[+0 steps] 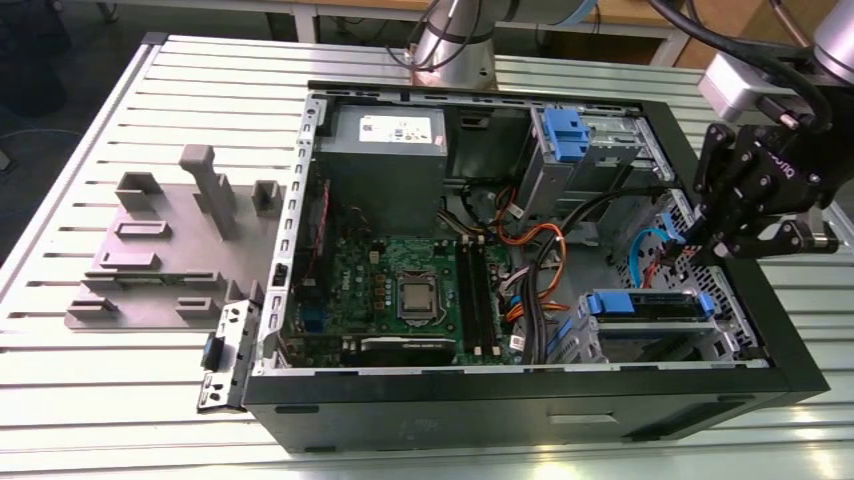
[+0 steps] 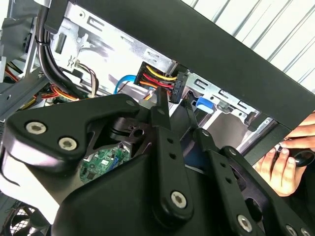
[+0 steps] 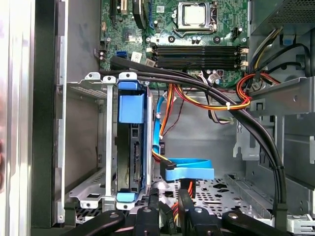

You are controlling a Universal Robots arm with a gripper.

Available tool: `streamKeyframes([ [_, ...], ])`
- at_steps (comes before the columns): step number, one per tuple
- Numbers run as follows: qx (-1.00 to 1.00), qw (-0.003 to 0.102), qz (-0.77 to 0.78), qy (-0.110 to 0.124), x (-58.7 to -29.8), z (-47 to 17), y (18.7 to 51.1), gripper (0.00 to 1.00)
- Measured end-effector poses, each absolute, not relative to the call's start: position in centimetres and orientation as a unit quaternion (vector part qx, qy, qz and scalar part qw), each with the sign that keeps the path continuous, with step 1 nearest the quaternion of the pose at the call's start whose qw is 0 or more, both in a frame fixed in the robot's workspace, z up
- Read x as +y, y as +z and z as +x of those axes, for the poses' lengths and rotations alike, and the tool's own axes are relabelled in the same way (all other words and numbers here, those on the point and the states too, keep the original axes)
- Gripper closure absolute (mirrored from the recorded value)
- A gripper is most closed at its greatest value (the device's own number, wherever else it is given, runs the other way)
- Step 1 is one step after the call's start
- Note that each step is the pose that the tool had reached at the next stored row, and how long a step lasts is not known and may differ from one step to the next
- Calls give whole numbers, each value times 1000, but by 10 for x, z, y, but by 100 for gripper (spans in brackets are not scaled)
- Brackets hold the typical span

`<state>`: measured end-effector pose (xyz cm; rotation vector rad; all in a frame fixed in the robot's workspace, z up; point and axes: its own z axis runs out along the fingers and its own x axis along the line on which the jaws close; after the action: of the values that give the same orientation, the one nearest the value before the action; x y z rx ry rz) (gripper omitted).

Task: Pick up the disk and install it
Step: 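Insert the first disk wire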

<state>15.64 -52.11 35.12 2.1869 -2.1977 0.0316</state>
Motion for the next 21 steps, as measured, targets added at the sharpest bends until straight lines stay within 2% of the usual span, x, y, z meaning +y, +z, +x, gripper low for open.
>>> streamKeyframes([
  [4,-709,21,705,10,-521,157,351,72],
  [5,-709,21,705,11,-521,157,351,78],
  [6,-709,21,705,11,-521,157,351,78],
  [7,-709,21,705,11,-521,157,351,84],
  [21,-709,19,705,12,-521,148,351,84],
])
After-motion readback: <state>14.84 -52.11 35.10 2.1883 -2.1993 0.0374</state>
